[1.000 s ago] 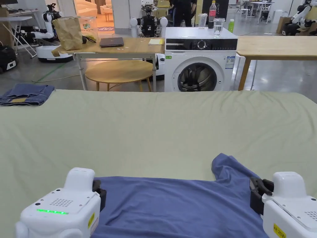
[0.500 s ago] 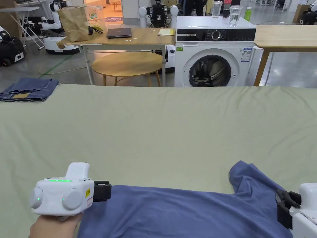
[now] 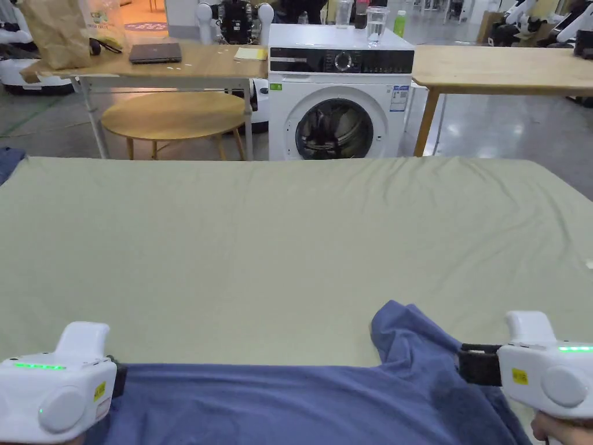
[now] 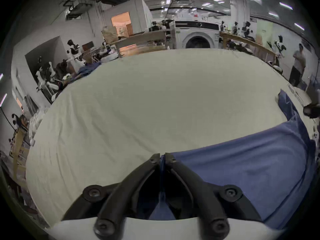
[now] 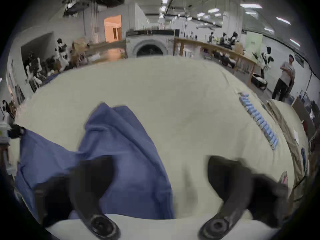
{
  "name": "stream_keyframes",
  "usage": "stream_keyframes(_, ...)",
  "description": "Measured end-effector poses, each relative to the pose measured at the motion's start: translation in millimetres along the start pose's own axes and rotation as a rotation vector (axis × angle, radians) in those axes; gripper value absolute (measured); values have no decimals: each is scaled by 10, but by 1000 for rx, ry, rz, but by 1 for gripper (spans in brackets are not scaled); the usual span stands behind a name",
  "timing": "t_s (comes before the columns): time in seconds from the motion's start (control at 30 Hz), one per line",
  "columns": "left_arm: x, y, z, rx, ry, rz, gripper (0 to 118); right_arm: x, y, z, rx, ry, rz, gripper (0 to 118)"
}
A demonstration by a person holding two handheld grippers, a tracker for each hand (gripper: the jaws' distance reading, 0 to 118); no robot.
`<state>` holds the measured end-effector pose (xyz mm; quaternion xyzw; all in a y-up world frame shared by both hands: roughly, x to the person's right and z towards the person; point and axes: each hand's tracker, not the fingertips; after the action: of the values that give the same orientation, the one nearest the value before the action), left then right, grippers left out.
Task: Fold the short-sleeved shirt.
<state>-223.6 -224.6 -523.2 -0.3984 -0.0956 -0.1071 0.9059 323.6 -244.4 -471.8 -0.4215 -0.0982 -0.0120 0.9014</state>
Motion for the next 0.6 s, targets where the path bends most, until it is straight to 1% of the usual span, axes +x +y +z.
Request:
stream_keyframes(0.03, 0, 12, 39, 6, -1, 5, 0, -48, 8, -109, -9, -12, 27, 113)
stream_keyframes(0.07, -8, 20, 62, 12, -1, 11, 0, -88, 21, -191, -24, -15, 43, 110)
stream_keyframes(0.1, -13, 27, 79, 14, -5, 16, 0, -140, 29, -280, -28, -43, 46, 110)
stream_keyframes(0.13, -7, 31, 82, 11, -4, 16, 0, -167, 26, -326, -33, -31, 41, 107)
stream_keyframes(0.17, 5, 28, 78, 8, -2, 12, 0, -185, 31, -360, -53, -11, 41, 96)
stream_keyframes(0.2, 12, 28, 76, 5, 3, 9, 0, -207, 32, -383, -72, 0, 39, 67)
stream_keyframes(0.23, 19, 26, 78, 0, 3, 6, 0, -247, 28, -339, -63, 0, 40, 57)
stream_keyframes(0.27, 28, 23, 84, -2, 4, 4, 0, -249, 28, -273, -55, -2, 41, 39)
stream_keyframes(0.3, 54, 11, 115, -2, 3, 3, 0, -267, 37, -210, -51, 38, 42, 0)
stream_keyframes(0.33, 60, 1, 150, 0, -4, 7, 0, -284, 28, -108, -36, 55, 39, 0)
stream_keyframes(0.37, 62, -5, 181, 1, -9, 8, 0, -291, 24, -29, -16, 46, 50, 0)
stream_keyframes(0.47, 75, -50, 430, 30, -12, -1, 0, -213, 31, 450, 75, 64, 51, 0)
stream_keyframes(0.53, 57, -95, 755, 89, -22, 2, 0, -97, 5, 939, 159, 107, 42, 0)
stream_keyframes(0.6, 31, -197, 1134, 147, -32, 16, 0, -32, -89, 1431, 239, 112, 57, 0)
